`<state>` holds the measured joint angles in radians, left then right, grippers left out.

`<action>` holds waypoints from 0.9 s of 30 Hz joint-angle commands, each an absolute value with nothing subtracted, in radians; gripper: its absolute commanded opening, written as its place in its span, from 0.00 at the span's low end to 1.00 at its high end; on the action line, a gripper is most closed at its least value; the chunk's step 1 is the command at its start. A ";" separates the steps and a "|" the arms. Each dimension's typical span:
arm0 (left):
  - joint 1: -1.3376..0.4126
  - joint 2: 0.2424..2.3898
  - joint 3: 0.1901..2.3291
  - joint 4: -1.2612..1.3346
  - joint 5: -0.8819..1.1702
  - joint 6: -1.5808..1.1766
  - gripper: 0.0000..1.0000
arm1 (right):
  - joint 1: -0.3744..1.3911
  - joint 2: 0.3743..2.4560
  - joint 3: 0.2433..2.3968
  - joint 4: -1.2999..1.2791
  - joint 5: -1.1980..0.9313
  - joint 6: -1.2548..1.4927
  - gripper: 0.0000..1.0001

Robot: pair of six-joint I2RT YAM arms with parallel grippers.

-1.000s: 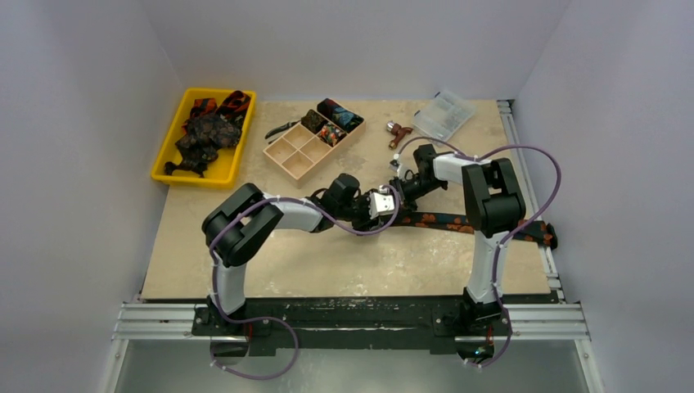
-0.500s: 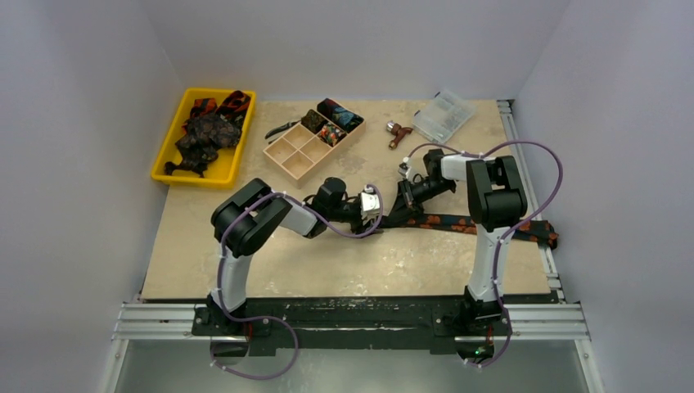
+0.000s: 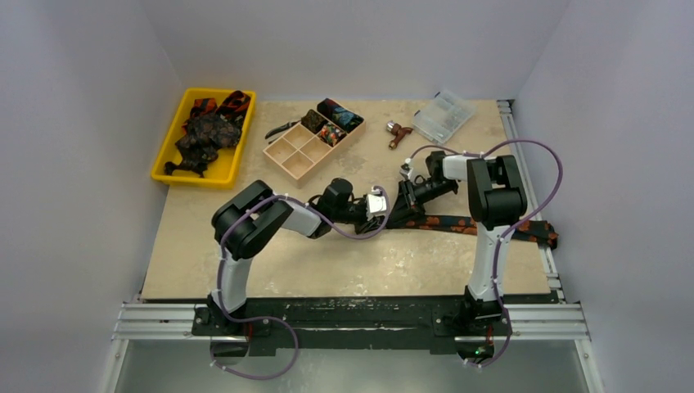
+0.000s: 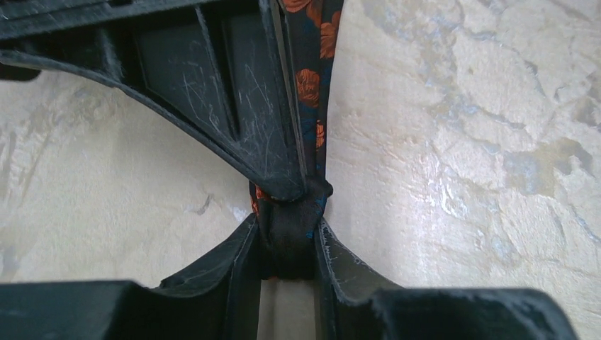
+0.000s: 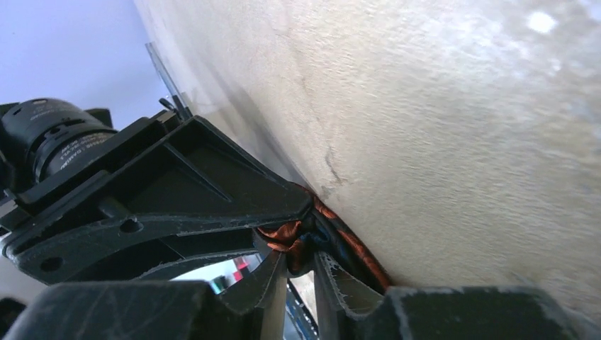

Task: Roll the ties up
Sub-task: Roll the tie at the center of the board.

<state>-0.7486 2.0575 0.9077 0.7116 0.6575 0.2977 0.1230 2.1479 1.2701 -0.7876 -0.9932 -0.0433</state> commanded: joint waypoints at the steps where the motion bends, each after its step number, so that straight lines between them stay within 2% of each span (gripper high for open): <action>1: -0.741 1.995 0.892 0.282 0.465 0.396 0.15 | 0.128 2.080 1.308 -0.737 -0.842 -0.084 0.27; 5: -0.749 1.980 0.931 0.161 0.413 0.381 0.15 | 0.139 2.011 1.307 -0.769 -0.864 -0.077 0.44; 14: -0.777 1.986 0.972 0.105 0.368 0.381 0.15 | 0.219 2.054 1.307 -0.712 -0.896 -0.025 0.39; 17: -0.779 1.985 0.967 0.100 0.367 0.393 0.15 | 0.218 2.073 1.319 -0.697 -0.861 -0.022 0.30; 18: -0.779 1.986 0.966 0.098 0.367 0.396 0.15 | 0.218 2.077 1.323 -0.698 -0.850 -0.021 0.24; 20: -0.779 1.985 0.964 0.095 0.371 0.407 0.15 | 0.214 2.081 1.321 -0.700 -0.839 -0.026 0.06; 21: -0.779 1.986 0.962 0.096 0.376 0.411 0.16 | 0.212 2.080 1.317 -0.702 -0.836 -0.031 0.01; 22: -0.778 1.986 0.961 0.099 0.378 0.412 0.17 | 0.210 2.079 1.311 -0.704 -0.833 -0.037 0.00; 25: -0.766 1.986 0.943 0.141 0.423 0.420 0.29 | 0.197 2.084 1.290 -0.708 -0.832 -0.054 0.00; 27: -0.747 1.984 0.919 0.200 0.485 0.407 0.47 | 0.187 2.098 1.277 -0.716 -0.824 -0.076 0.00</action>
